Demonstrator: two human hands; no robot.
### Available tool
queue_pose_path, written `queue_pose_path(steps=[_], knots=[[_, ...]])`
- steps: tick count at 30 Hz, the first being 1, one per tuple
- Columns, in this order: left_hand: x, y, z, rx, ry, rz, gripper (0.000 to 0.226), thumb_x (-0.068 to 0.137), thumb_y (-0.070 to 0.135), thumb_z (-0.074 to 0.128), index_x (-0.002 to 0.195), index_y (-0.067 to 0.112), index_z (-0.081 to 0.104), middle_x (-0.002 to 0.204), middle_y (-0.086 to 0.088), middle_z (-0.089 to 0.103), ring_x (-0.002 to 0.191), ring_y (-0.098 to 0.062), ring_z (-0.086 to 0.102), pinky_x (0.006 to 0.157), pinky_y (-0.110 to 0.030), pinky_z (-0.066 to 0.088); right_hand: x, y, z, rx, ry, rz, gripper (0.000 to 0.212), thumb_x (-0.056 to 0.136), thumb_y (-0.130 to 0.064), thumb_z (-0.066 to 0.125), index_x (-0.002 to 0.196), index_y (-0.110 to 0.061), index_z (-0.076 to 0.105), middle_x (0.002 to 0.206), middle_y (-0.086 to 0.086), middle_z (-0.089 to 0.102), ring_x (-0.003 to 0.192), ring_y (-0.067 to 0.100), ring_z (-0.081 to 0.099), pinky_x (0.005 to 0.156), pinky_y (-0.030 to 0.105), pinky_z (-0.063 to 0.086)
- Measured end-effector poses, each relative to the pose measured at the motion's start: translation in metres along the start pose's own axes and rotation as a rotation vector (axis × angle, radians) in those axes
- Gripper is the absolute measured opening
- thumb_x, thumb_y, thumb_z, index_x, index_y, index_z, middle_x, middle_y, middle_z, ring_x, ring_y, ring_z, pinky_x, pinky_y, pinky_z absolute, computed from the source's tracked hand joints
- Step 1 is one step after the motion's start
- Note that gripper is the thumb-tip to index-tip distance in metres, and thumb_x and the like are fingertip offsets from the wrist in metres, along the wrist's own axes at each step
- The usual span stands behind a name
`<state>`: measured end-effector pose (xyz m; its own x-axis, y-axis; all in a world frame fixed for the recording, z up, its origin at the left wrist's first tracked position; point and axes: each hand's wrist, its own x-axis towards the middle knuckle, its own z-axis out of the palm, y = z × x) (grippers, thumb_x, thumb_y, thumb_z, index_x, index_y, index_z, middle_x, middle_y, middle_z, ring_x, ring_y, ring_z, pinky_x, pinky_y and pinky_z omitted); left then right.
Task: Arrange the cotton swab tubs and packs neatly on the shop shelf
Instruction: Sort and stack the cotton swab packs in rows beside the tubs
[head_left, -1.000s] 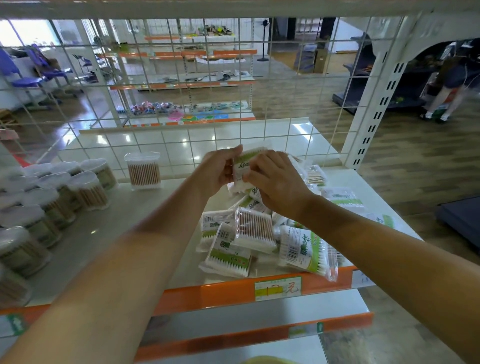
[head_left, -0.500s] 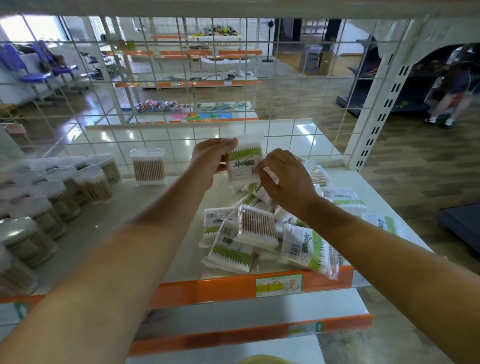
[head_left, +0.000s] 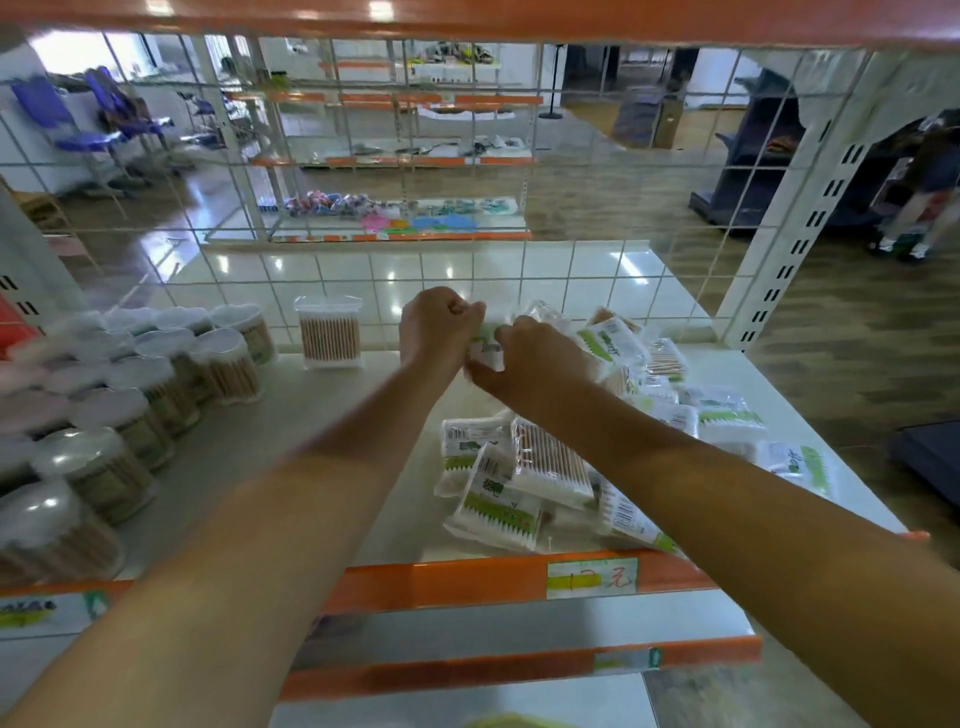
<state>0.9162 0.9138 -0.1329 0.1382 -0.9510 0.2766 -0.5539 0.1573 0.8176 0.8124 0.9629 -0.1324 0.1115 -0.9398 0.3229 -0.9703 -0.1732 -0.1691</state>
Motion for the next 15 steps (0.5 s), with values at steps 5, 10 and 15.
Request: queue_pose_path(steps=[5, 10, 15], knots=[[0.0, 0.005, -0.014, 0.156, -0.023, 0.12, 0.019, 0.086, 0.019, 0.058, 0.071, 0.008, 0.056, 0.072, -0.008, 0.055, 0.07, -0.02, 0.052, 0.064, -0.029, 0.038, 0.01, -0.026, 0.001, -0.125, -0.013, -0.031, 0.045, 0.089, -0.055, 0.045, 0.092, -0.012, 0.059, 0.073, -0.001, 0.046, 0.075, 0.018, 0.058, 0.066, 0.03, 0.042], [0.004, 0.002, -0.03, 0.377, -0.01, 0.186, 0.021, 0.091, 0.025, 0.052, 0.084, 0.007, 0.06, 0.076, -0.004, 0.054, 0.074, -0.018, 0.051, 0.066, -0.025, 0.035, 0.021, -0.038, 0.01, -0.122, -0.014, 0.0, 0.034, 0.093, -0.047, 0.04, 0.077, -0.017, 0.046, 0.057, -0.004, 0.038, 0.062, 0.017, 0.053, 0.057, 0.026, 0.036], [0.014, -0.008, -0.05, 0.38, -0.068, 0.257, 0.031, 0.094, 0.036, 0.047, 0.074, 0.013, 0.052, 0.071, -0.002, 0.053, 0.071, -0.018, 0.05, 0.066, -0.027, 0.036, 0.032, -0.041, 0.016, 0.084, -0.038, 0.089, 0.03, 0.091, -0.041, 0.046, 0.074, -0.018, 0.055, 0.059, -0.006, 0.045, 0.06, 0.013, 0.051, 0.053, 0.022, 0.035]])
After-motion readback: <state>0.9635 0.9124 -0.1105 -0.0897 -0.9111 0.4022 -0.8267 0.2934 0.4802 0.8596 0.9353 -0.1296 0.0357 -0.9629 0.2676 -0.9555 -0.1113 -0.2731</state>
